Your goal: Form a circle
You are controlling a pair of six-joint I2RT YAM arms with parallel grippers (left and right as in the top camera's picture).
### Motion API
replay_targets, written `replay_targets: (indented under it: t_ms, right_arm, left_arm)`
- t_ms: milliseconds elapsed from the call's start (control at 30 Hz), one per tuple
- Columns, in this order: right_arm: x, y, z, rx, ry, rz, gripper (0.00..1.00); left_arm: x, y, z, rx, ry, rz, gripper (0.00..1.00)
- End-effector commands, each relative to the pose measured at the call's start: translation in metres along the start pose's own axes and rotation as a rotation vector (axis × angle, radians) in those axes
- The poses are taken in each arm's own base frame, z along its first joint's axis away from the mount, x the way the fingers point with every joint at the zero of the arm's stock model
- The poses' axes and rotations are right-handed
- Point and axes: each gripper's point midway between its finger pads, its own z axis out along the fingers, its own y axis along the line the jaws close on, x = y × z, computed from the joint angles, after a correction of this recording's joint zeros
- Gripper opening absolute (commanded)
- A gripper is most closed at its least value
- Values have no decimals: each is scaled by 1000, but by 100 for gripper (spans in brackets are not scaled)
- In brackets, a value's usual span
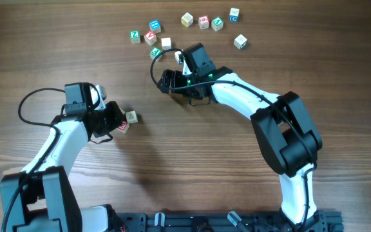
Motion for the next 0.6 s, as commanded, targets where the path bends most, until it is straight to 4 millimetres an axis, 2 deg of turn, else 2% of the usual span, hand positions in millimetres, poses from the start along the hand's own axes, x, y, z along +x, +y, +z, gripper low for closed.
replay_targets:
  t_ms: [0, 567]
  right_arm:
    - [25, -65, 22, 177, 49, 74, 99]
    - [25, -64, 22, 177, 49, 74, 99]
  left_arm:
    - [-1, 4, 2, -22, 0, -10, 4]
    - [-2, 6, 2, -34, -6, -29, 4]
